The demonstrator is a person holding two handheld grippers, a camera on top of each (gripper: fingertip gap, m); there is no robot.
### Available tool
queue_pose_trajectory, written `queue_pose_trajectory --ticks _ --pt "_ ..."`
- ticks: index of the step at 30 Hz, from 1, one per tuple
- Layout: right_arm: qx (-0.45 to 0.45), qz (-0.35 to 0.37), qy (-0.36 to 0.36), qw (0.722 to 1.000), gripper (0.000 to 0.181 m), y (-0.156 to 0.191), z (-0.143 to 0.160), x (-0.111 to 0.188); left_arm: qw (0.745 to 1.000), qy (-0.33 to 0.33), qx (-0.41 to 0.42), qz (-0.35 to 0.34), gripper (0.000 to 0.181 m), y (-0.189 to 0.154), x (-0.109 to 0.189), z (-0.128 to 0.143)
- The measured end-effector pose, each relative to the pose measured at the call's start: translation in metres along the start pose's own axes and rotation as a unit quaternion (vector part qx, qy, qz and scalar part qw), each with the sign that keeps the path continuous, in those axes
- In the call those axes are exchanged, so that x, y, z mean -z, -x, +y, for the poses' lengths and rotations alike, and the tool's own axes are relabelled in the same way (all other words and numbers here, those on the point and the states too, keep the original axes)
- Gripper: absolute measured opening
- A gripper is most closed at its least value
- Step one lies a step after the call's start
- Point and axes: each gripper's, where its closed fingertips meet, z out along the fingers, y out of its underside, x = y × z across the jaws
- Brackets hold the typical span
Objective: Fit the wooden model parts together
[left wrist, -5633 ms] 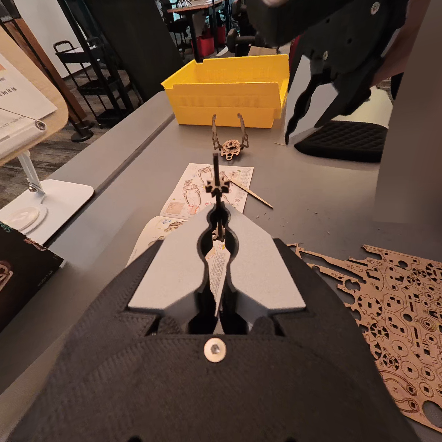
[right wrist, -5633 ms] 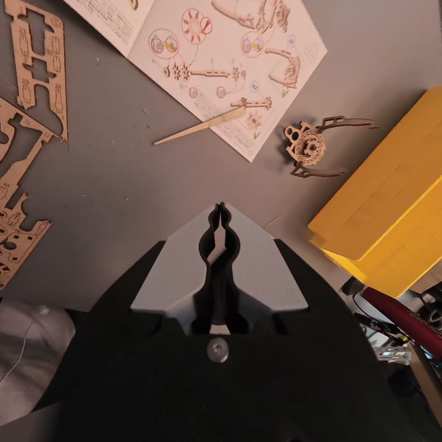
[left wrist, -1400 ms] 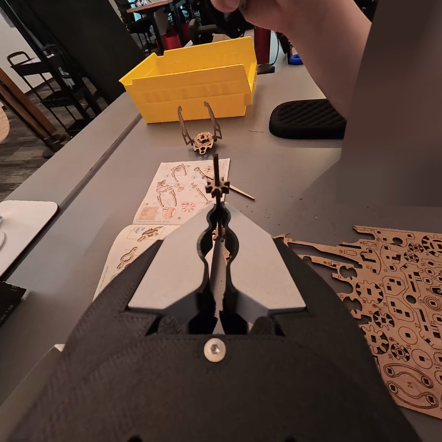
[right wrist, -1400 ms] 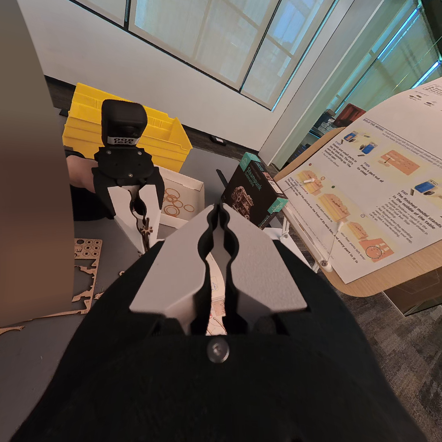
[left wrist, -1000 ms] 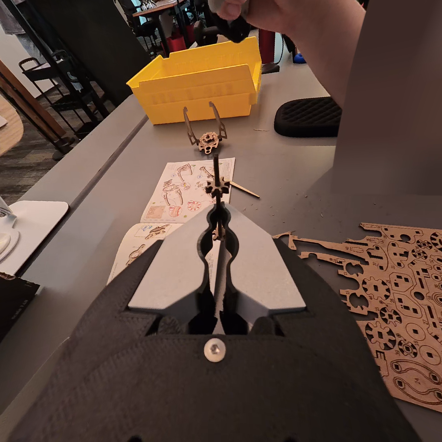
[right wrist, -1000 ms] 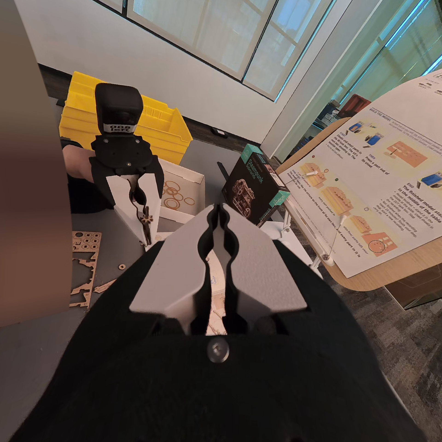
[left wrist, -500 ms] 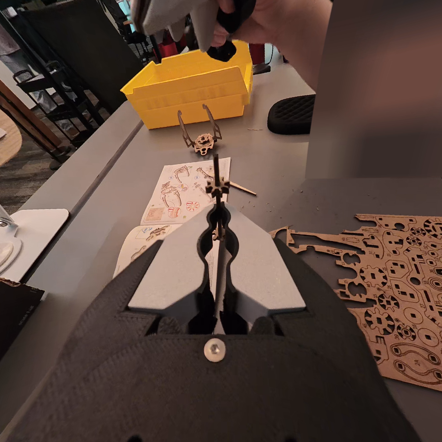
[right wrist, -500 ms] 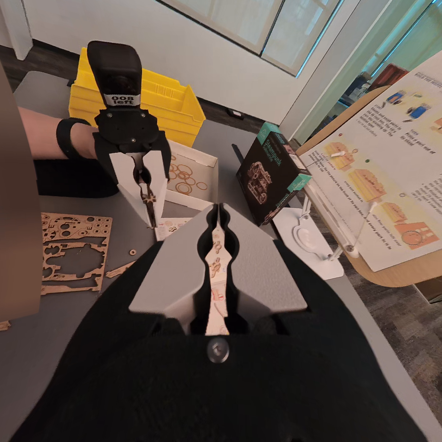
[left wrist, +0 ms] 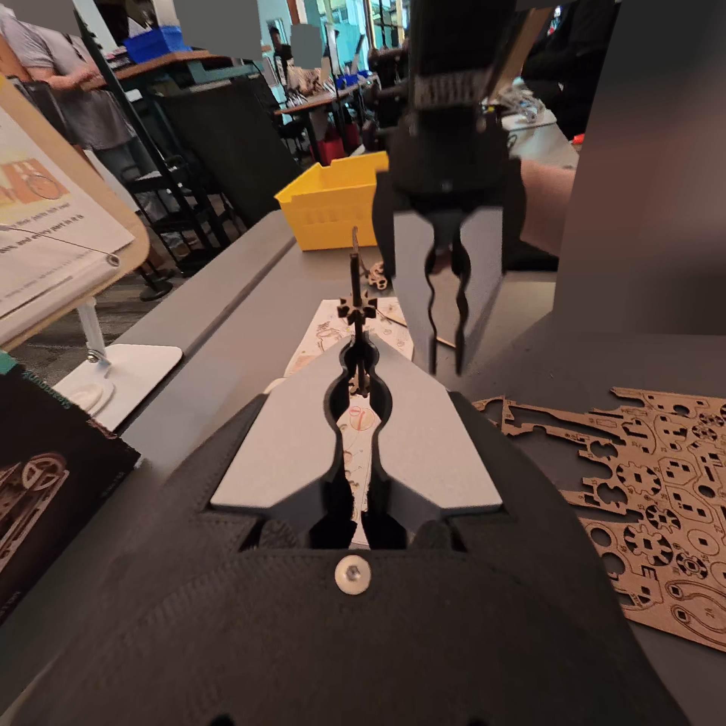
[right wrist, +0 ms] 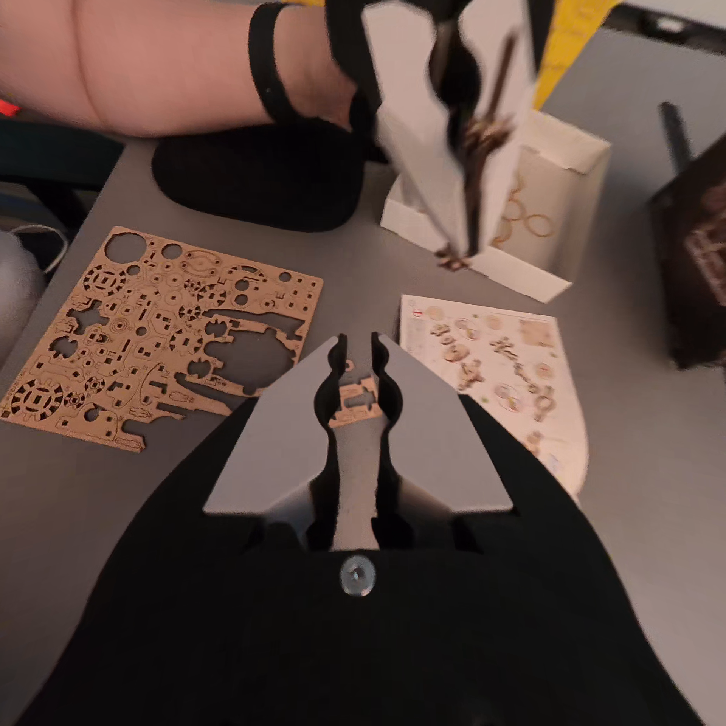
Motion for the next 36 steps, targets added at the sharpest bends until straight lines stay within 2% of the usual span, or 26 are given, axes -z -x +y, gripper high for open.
queue_pose_trajectory --ticks 4,7,14,19,22,25,27,31,36 --pt "0.014 -0.034 0.025 0.999 0.014 0.006 0.025 -0.034 1.0 -0.022 0.017 -0.006 0.0 0.006 0.006 -0.006" --pt "-0.019 -0.054 0.05 0.997 0.016 0.007 0.042 -0.048 1.0 -0.024 0.02 -0.005 0.0 0.006 0.007 -0.006" --pt "-0.018 -0.058 0.094 0.994 0.014 0.009 0.061 -0.066 1.0 -0.011 0.014 0.002 0.0 0.001 0.002 -0.003" --pt "-0.04 -0.059 0.094 0.993 0.008 0.006 0.061 -0.065 1.0 -0.011 0.014 0.0 0.0 0.002 0.002 -0.003" --pt "-0.022 -0.021 0.084 0.996 0.009 -0.007 0.051 -0.045 1.0 -0.01 0.015 -0.002 0.0 0.003 0.002 -0.003" --pt "-0.012 0.049 0.046 0.998 0.009 -0.027 0.027 0.004 1.0 0.005 0.009 -0.005 0.0 0.002 -0.001 0.002" --pt "-0.005 0.091 0.047 0.995 0.009 -0.034 0.022 0.037 1.0 0.019 0.007 -0.006 0.0 0.001 -0.007 0.008" --pt "-0.002 0.117 0.103 0.988 0.009 -0.028 0.037 0.078 0.999 0.039 0.016 0.002 0.0 -0.007 -0.02 0.015" --pt "-0.015 0.114 0.163 0.98 0.009 -0.021 0.059 0.094 0.998 0.061 0.005 0.016 0.0 -0.021 -0.033 0.02"
